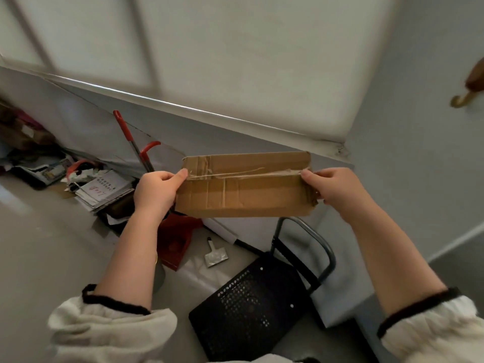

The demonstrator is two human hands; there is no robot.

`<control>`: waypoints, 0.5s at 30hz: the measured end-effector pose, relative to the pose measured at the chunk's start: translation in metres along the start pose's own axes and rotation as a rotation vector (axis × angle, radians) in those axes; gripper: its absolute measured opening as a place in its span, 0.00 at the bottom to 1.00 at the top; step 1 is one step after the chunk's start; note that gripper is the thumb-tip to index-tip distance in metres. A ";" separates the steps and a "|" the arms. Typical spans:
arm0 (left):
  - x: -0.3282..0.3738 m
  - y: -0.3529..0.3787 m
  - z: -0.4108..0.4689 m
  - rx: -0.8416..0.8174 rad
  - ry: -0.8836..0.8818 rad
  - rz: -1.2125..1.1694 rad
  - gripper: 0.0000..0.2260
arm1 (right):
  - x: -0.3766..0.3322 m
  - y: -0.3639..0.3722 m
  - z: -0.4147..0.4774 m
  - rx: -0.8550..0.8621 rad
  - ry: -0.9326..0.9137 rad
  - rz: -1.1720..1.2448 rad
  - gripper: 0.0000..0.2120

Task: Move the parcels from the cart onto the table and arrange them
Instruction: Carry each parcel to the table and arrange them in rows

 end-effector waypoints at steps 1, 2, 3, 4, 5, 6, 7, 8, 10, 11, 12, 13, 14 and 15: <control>-0.002 0.002 -0.002 -0.010 -0.008 -0.011 0.14 | -0.002 -0.005 -0.006 0.017 -0.019 -0.017 0.11; -0.003 0.004 -0.003 -0.018 -0.017 -0.031 0.14 | -0.004 -0.010 -0.012 0.034 -0.034 -0.030 0.11; -0.005 0.006 -0.006 -0.024 -0.028 -0.057 0.14 | -0.006 -0.015 -0.018 0.049 -0.043 -0.043 0.12; -0.008 0.009 -0.009 -0.031 -0.039 -0.078 0.14 | -0.008 -0.019 -0.025 0.067 -0.046 -0.060 0.13; -0.011 0.012 -0.014 -0.042 -0.046 -0.091 0.14 | -0.010 -0.024 -0.033 0.091 -0.051 -0.090 0.14; -0.015 0.016 -0.020 -0.056 -0.049 -0.103 0.13 | -0.012 -0.028 -0.041 0.119 -0.060 -0.132 0.16; -0.020 0.020 -0.027 -0.071 -0.057 -0.117 0.13 | -0.015 -0.031 -0.049 0.149 -0.066 -0.183 0.17; -0.026 0.024 -0.037 -0.089 -0.070 -0.134 0.13 | -0.016 -0.035 -0.059 0.180 -0.066 -0.241 0.17; -0.043 0.035 -0.061 -0.124 -0.112 -0.162 0.13 | -0.015 -0.040 -0.081 0.225 -0.057 -0.347 0.19; -0.051 0.040 -0.076 -0.143 -0.140 -0.177 0.13 | -0.013 -0.043 -0.092 0.241 -0.057 -0.395 0.19; -0.058 0.045 -0.093 -0.162 -0.169 -0.192 0.12 | -0.011 -0.046 -0.105 0.252 -0.060 -0.442 0.20; -0.064 0.049 -0.112 -0.180 -0.191 -0.207 0.11 | -0.008 -0.049 -0.120 0.261 -0.063 -0.483 0.20; -0.067 0.052 -0.131 -0.194 -0.202 -0.218 0.11 | -0.005 -0.054 -0.134 0.270 -0.064 -0.514 0.21; -0.069 0.054 -0.150 -0.204 -0.203 -0.222 0.11 | -0.001 -0.059 -0.150 0.278 -0.063 -0.537 0.22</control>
Point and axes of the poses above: each hand's wrist, its own z-axis towards the middle knuckle, its own y-axis out of the palm, x = y × z, the point moved 8 cm from there along z, towards the middle knuckle, and after that the axes turned 1 degree about y, right-handed, at the moved point
